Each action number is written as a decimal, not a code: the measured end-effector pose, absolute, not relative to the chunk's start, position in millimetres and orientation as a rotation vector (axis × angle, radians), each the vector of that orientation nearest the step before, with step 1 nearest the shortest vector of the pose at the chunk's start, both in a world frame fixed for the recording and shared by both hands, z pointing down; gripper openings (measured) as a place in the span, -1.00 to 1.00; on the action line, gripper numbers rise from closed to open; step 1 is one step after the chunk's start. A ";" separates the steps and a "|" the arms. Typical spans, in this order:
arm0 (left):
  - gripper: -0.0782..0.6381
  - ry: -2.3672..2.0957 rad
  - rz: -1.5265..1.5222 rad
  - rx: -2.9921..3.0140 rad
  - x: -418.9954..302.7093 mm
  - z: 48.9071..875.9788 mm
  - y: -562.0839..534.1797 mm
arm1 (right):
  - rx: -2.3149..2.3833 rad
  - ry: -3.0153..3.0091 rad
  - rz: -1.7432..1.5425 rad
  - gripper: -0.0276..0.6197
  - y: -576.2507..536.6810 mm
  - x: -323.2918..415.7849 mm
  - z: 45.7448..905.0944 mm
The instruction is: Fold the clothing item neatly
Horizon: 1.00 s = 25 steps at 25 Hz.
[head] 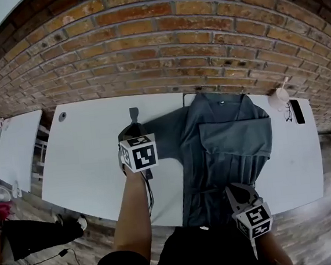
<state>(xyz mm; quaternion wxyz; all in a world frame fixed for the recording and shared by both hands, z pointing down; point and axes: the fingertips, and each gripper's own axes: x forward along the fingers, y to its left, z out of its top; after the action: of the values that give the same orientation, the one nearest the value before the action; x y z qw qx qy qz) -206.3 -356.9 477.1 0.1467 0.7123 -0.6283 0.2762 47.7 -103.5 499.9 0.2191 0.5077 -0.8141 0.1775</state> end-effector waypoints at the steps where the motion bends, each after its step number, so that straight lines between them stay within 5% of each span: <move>1: -0.74 -1.788 0.802 2.074 -187.1 475.4 -355.2 | 1.428 -2.249 0.508 -0.91 -100.5 57.0 500.0; 25: -0.74 -1.403 0.963 2.293 134.3 538.5 -299.5 | 1.571 -2.170 0.607 -0.91 -73.6 220.1 514.3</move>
<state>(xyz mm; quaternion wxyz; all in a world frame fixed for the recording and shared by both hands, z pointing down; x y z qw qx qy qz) 134.3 -299.5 538.5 0.1428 0.7948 -0.4862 0.3340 220.1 -73.6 514.3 0.1963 0.5607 -0.7747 0.2166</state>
